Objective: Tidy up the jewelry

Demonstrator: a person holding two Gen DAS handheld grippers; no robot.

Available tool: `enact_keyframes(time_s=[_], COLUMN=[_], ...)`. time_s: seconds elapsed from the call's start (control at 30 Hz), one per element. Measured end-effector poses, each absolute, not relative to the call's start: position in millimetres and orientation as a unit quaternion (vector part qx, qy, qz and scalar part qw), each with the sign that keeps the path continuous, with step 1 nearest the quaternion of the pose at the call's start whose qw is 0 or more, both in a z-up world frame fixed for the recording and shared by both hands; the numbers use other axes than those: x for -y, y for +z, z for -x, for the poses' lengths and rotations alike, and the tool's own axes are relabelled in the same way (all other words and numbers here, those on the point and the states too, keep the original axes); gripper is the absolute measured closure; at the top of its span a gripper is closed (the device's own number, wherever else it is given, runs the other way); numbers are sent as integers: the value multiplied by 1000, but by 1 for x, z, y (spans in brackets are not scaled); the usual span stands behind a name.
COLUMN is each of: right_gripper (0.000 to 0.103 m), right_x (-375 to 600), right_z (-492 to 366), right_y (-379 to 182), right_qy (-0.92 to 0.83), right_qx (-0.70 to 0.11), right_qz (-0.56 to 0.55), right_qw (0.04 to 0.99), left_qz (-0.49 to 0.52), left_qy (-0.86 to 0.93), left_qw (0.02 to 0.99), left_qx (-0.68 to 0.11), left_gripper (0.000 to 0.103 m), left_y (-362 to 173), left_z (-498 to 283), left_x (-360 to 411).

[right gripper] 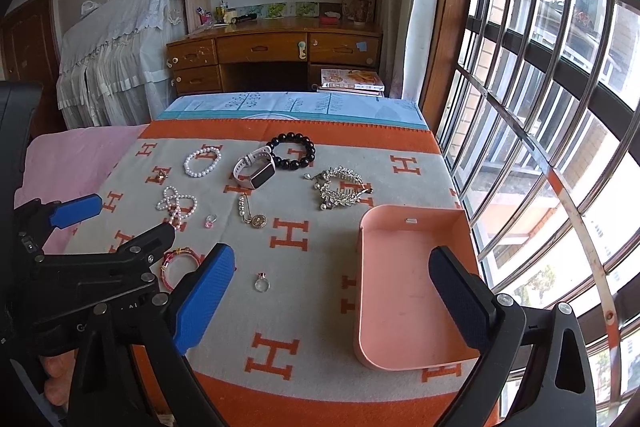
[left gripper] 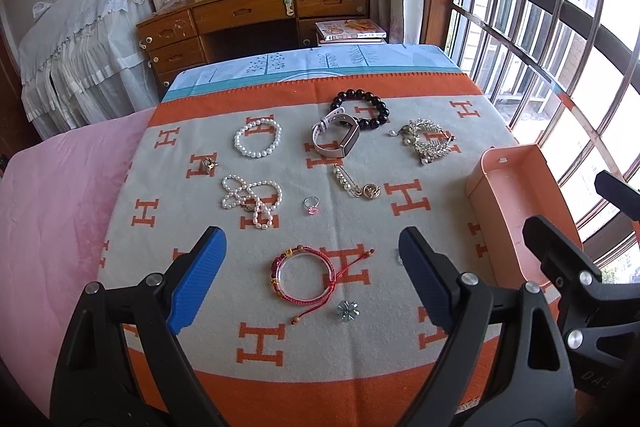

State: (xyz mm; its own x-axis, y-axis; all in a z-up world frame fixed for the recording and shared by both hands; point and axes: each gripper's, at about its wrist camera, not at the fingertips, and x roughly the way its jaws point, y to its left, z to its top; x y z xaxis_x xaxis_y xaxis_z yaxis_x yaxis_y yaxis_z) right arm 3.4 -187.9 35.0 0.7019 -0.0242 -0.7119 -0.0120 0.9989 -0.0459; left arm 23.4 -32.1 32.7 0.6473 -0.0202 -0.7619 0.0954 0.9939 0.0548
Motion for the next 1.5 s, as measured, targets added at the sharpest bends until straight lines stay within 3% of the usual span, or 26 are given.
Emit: enact_keyframes(time_s=[0.67, 0.77, 0.93, 1.17, 1.5], right_gripper=[4, 7, 24, 28, 29], right_x=[185, 184, 189, 204, 220], right_z=[-28, -36, -59, -102, -194], right_y=[46, 47, 46, 57, 58], right_qy=[48, 55, 70, 70, 56], right_qx=[-404, -410, -435, -451, -492], right_qz=[31, 33, 18, 2, -18], right_qw=[913, 910, 897, 890, 868], left_qz=[-61, -58, -44, 25, -18], left_qy=[-35, -48, -76, -94, -38], left_qw=[903, 900, 893, 873, 883], left_qx=[-424, -429, -442, -478, -468], left_gripper=[16, 16, 16, 16, 15], left_y=[36, 36, 43, 66, 76], left_z=[-44, -53, -74, -117, -175], left_x=[34, 29, 10, -42, -69])
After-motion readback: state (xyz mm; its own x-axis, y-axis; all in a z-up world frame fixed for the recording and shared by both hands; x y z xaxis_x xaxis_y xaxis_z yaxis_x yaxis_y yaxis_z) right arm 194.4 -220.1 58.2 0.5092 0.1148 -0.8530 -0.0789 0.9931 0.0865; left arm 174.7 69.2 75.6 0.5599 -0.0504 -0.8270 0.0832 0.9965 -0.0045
